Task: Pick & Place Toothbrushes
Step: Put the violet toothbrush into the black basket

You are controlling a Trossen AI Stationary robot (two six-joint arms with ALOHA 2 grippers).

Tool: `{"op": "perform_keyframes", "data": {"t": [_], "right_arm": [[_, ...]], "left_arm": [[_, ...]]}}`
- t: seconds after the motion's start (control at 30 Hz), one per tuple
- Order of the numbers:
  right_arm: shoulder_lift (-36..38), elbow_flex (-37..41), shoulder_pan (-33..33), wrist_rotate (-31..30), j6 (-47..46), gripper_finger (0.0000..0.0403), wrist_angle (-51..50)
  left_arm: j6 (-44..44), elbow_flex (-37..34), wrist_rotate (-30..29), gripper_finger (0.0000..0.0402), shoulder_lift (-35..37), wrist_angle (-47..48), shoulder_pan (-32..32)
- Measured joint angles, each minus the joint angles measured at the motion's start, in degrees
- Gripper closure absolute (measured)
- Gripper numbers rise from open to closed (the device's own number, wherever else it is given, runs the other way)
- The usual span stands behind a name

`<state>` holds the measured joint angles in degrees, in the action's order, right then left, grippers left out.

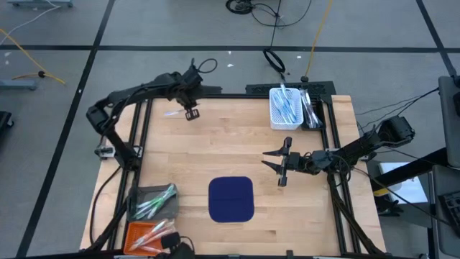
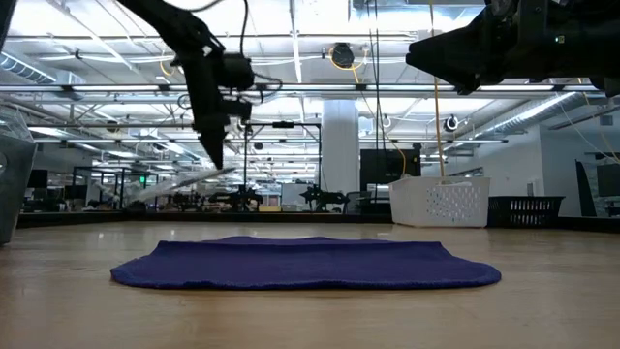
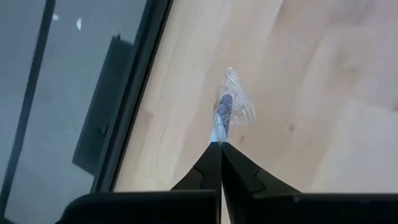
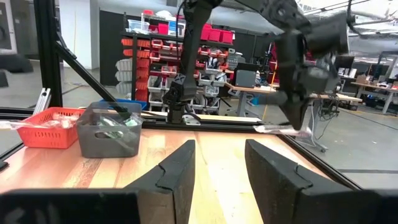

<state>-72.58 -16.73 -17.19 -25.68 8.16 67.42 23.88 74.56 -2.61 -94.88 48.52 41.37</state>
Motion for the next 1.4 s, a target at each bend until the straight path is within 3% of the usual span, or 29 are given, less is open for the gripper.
{"op": "perform_keyframes", "data": {"t": [0.13, 0.33, 0.63, 1.07, 1.4], "right_arm": [[0.0, 0.0, 0.0, 0.0, 0.0, 0.0271, 0.0], [0.0, 0.0, 0.0, 0.0, 0.0, 0.0271, 0.0], [0.0, 0.0, 0.0, 0.0, 0.0, 0.0271, 0.5], [0.0, 0.0, 3.3, 0.0, -5.0, 0.0271, 1.8], [0.0, 0.0, 6.1, 0.3, -5.5, 0.0271, 5.1]], "left_arm": [[-2.0, 0.0, 1.4, 0.0402, 3.8, 0.2, -1.1], [-10.1, 0.0, 9.9, 0.0402, 7.2, -2.2, -3.7], [-12.3, 0.0, 16.3, 0.0402, 7.6, -15.8, -11.8], [-13.7, 0.0, 17.8, 0.0401, 7.6, -36.5, -23.2], [-13.3, 0.0, 17.8, 0.0402, 5.3, -48.2, -28.4]]}}
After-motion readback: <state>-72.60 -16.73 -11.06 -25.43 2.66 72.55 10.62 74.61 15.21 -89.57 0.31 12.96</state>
